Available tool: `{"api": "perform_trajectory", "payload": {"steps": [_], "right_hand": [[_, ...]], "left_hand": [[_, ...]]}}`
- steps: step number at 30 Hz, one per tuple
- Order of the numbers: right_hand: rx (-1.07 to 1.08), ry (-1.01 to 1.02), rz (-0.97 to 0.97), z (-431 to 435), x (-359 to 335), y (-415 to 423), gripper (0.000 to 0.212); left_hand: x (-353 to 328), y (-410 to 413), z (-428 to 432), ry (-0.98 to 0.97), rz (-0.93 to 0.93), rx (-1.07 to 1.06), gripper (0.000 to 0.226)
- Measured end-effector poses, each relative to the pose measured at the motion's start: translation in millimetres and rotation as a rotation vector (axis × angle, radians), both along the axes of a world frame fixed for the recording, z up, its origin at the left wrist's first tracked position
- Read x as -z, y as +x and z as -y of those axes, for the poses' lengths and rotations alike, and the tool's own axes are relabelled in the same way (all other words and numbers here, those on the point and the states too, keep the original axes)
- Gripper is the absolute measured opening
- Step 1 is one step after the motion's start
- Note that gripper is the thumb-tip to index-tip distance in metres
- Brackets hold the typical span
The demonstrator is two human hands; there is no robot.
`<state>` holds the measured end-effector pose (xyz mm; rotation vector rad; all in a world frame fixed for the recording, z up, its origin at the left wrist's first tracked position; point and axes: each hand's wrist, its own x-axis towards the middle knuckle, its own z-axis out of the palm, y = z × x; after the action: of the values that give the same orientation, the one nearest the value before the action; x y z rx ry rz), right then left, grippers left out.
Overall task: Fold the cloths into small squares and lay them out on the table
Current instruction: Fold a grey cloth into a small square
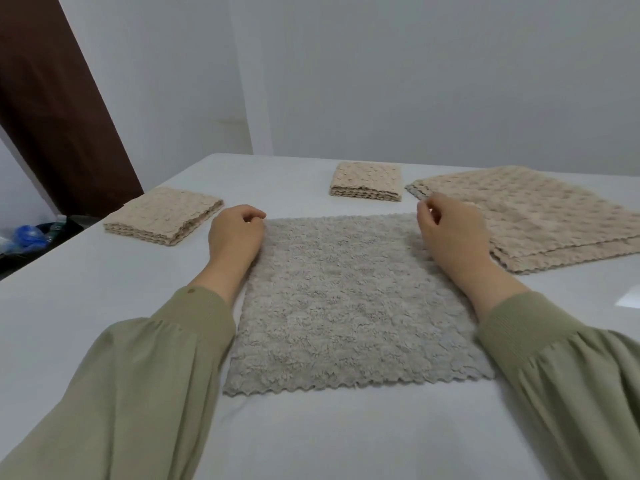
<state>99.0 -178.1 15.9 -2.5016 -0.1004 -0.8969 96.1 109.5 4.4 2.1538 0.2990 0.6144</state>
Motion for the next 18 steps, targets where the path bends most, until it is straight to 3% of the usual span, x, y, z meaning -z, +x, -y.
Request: {"api": "perform_trajectory", "payload": {"steps": [2, 6, 9, 12, 15, 18], "right_hand": [[-0.033, 0.011, -0.12, 7, 6, 9, 0.026], [-0.057, -0.217, -0.459, 9, 18, 16, 0.065], [-0.027, -0.244, -0.518, 7, 15, 14, 0.071], [-0.105, -0.121, -0.475, 7, 11, 10, 0.069], [-0.191, 0.102, -0.435, 8, 6, 2, 0.066], [-0.187, 0.216, -0.366, 6, 4, -3, 0.061]], "left_hand": [[1, 7, -2, 0.049, -0.011, -0.009, 0.029], [6, 16, -2, 0.417, -0.272, 0.03, 0.033], [5, 17, 1, 0.608, -0.343, 0.063, 0.035], [2, 13, 1, 0.523, -0.324, 0.111, 0.032], [1, 9, 1, 0.324, -0.206, 0.184, 0.012], [-1, 4, 4, 0.139, -0.105, 0.269, 0.029]]}}
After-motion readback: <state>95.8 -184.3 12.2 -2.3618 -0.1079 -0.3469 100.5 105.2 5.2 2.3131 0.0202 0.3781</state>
